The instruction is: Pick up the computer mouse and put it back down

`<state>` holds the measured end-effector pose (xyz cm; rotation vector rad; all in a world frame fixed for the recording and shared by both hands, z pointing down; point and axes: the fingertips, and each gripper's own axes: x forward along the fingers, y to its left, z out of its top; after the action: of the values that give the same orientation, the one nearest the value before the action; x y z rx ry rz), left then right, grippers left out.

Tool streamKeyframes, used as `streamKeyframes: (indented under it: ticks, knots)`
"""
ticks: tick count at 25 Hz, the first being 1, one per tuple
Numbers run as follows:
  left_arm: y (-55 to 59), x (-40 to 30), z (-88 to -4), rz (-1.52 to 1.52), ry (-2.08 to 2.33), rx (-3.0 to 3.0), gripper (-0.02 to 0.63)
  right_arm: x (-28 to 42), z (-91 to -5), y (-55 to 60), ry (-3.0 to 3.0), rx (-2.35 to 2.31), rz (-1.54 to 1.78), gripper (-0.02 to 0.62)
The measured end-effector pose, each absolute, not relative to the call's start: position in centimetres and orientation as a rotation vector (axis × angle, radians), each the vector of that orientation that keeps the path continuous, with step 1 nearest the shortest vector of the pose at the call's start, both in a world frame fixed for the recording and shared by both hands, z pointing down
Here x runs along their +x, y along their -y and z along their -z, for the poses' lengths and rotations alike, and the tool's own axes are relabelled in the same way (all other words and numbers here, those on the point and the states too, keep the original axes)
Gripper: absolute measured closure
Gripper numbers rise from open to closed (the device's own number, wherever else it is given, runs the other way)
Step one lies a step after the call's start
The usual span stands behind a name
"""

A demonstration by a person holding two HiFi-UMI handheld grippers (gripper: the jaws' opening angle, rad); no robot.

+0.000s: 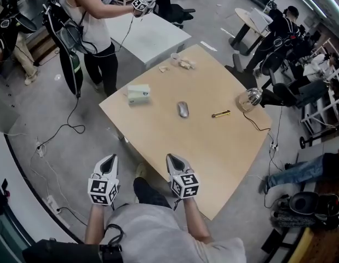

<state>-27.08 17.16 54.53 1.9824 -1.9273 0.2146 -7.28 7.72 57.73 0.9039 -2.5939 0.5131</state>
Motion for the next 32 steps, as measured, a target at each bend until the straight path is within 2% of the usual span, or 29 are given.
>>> streamKeyframes:
  ticks: [16,32]
  knots:
    - [-1.0,-26.5,-54.6,-0.328,1.686,2.207,0.586,-6.6,-59.5,3.1,2.512,1.160,-0.634,0.589]
    - [5.4,-26.1,-55.0,-0.294,1.570,2.259,0.586,-4.3,-58.4,8.2,2.383,1.284,-0.603,0.589]
